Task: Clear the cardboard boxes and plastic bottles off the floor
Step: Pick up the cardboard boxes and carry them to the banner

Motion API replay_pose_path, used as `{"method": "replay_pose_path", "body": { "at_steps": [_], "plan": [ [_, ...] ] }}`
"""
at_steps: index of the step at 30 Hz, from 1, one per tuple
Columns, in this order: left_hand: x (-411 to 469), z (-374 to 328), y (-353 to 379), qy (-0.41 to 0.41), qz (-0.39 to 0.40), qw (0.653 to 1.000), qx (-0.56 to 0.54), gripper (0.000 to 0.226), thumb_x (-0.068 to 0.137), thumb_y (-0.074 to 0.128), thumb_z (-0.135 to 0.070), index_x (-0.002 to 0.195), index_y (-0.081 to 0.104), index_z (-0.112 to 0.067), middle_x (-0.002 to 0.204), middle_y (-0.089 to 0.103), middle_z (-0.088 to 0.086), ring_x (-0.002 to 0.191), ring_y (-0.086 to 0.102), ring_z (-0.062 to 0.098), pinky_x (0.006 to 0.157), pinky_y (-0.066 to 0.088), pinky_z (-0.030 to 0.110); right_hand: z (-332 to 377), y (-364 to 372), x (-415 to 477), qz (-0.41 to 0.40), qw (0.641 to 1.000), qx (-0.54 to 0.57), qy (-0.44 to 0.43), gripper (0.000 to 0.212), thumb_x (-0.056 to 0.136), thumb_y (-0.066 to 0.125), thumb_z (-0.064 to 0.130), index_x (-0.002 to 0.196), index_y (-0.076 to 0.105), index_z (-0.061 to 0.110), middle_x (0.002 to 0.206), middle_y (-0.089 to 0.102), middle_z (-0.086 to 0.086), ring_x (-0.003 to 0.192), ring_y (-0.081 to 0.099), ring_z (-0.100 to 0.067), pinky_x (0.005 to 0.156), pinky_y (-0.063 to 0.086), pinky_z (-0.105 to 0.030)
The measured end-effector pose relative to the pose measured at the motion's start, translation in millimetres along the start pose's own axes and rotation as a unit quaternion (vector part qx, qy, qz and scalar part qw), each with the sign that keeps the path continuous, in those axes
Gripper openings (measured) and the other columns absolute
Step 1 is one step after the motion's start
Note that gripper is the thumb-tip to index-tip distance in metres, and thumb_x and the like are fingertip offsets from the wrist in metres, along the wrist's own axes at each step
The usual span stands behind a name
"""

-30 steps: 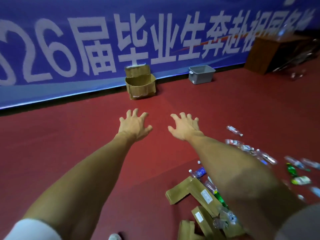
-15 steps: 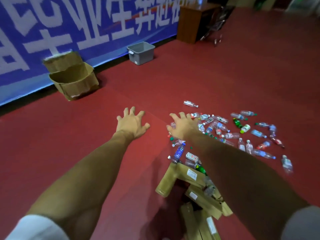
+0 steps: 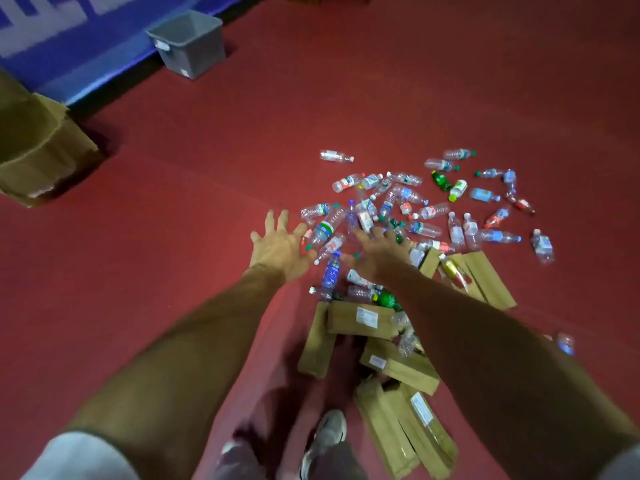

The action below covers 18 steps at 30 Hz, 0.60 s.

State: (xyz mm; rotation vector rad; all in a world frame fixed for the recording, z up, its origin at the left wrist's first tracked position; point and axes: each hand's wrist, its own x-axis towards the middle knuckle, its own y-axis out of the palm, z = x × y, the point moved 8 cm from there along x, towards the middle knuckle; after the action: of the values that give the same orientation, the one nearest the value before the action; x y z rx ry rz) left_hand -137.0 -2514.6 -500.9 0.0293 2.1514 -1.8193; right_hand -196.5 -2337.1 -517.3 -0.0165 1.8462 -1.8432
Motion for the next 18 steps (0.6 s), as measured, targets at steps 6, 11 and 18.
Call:
{"method": "replay_pose_path", "body": {
  "at_steps": [6, 11, 18],
  "plan": [
    [22.4, -15.3, 83.5, 0.074, 0.082, 0.993, 0.033, 0.069, 0.096, 0.046, -0.054, 0.157, 0.019, -0.035, 0.165, 0.006, 0.011, 0.152, 0.002, 0.037, 0.111, 0.027, 0.062, -34.1, 78.8, -17.2, 0.051, 0.994, 0.038, 0.091, 0.075, 0.092, 0.042, 0.072, 0.155, 0.021, 0.039, 0.158, 0.027, -0.006, 0.142, 0.027, -0.034, 0.109, 0.030, -0.055],
    [36.8, -39.3, 127.7, 0.172, 0.044, 0.984, -0.006, 0.066, 0.090, 0.051, -0.050, 0.152, 0.032, -0.038, 0.166, 0.006, 0.006, 0.152, 0.004, 0.032, 0.111, 0.026, 0.059, -55.4, 127.9, -42.7, 0.084, 0.981, 0.040, 0.169, 0.080, 0.093, 0.035, 0.074, 0.159, 0.007, 0.037, 0.163, 0.020, -0.010, 0.148, 0.017, -0.037, 0.111, 0.023, -0.063],
    [58.2, -63.0, 213.9, 0.255, 0.037, 0.966, 0.026, 0.069, 0.084, 0.043, -0.056, 0.151, 0.034, -0.039, 0.165, 0.012, 0.012, 0.151, 0.010, 0.037, 0.113, 0.027, 0.061, -90.6, 229.4, -39.9, 0.070, 0.966, 0.069, 0.238, 0.082, 0.092, 0.037, 0.074, 0.159, 0.008, 0.036, 0.163, 0.017, -0.009, 0.147, 0.018, -0.035, 0.112, 0.024, -0.064]
  ]
}}
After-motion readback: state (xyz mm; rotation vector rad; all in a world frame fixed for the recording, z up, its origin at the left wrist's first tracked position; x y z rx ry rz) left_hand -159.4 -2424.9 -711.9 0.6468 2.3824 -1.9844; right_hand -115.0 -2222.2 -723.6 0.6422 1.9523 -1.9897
